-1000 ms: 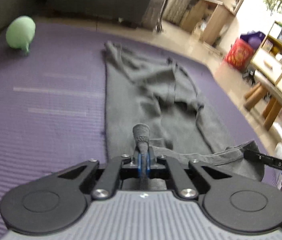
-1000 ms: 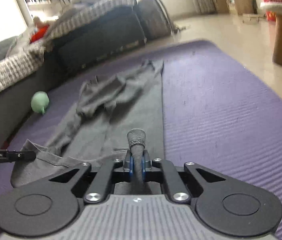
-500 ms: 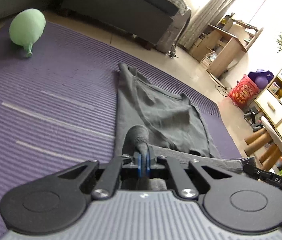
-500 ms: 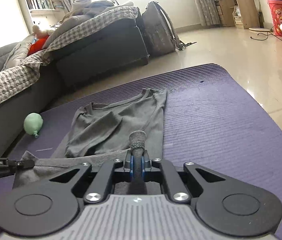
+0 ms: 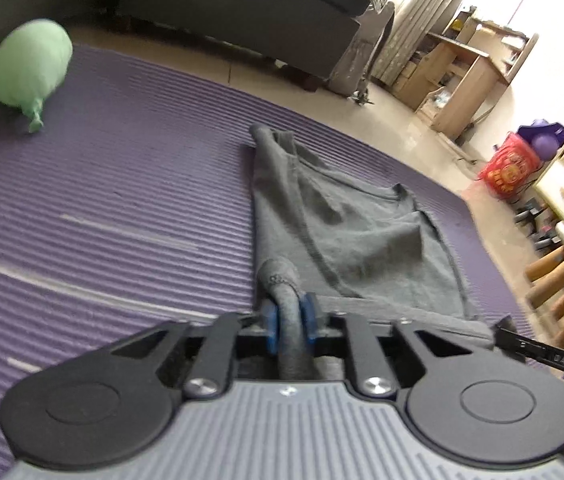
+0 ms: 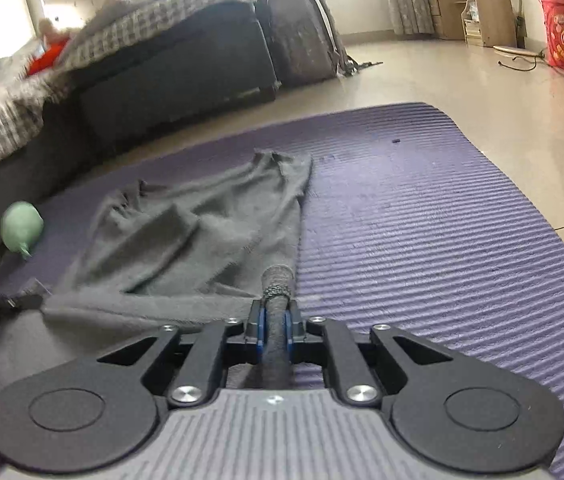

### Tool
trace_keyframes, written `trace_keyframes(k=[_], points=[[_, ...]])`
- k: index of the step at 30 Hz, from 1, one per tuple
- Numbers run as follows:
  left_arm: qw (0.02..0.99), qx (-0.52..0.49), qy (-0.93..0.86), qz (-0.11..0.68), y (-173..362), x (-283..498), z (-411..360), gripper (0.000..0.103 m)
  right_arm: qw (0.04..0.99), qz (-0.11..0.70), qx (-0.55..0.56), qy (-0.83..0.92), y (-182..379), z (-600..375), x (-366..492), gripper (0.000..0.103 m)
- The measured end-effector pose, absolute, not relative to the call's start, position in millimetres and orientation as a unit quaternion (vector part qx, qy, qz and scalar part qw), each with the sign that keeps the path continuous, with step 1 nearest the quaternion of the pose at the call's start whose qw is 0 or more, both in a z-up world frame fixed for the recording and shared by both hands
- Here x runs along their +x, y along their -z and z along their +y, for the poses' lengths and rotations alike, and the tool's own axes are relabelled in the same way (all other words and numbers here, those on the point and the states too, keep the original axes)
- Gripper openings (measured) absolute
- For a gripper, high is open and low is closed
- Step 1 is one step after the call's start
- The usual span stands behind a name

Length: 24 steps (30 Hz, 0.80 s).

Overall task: Fold clothes
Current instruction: 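Open both grippers and release the rolled hem on the shirt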

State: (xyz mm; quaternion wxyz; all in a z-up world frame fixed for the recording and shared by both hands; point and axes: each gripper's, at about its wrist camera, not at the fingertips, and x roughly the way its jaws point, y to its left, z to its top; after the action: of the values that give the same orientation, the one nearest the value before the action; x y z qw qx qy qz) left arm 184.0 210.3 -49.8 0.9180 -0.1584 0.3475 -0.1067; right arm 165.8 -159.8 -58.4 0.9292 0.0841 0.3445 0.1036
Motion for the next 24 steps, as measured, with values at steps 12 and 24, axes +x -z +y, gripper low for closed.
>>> trace_keyframes(k=[12,24], points=[[0.888,-0.166,0.103,0.416,32.3,144.5,233.2,0.088,0.917,0.37,0.117,-0.09,42.4,-182.2,135.9,0.05],[0.866,-0.161,0.134,0.455,36.2,89.1,231.4,0.086,0.896,0.4,0.142,-0.131,33.9,-175.4,71.6,0.052]])
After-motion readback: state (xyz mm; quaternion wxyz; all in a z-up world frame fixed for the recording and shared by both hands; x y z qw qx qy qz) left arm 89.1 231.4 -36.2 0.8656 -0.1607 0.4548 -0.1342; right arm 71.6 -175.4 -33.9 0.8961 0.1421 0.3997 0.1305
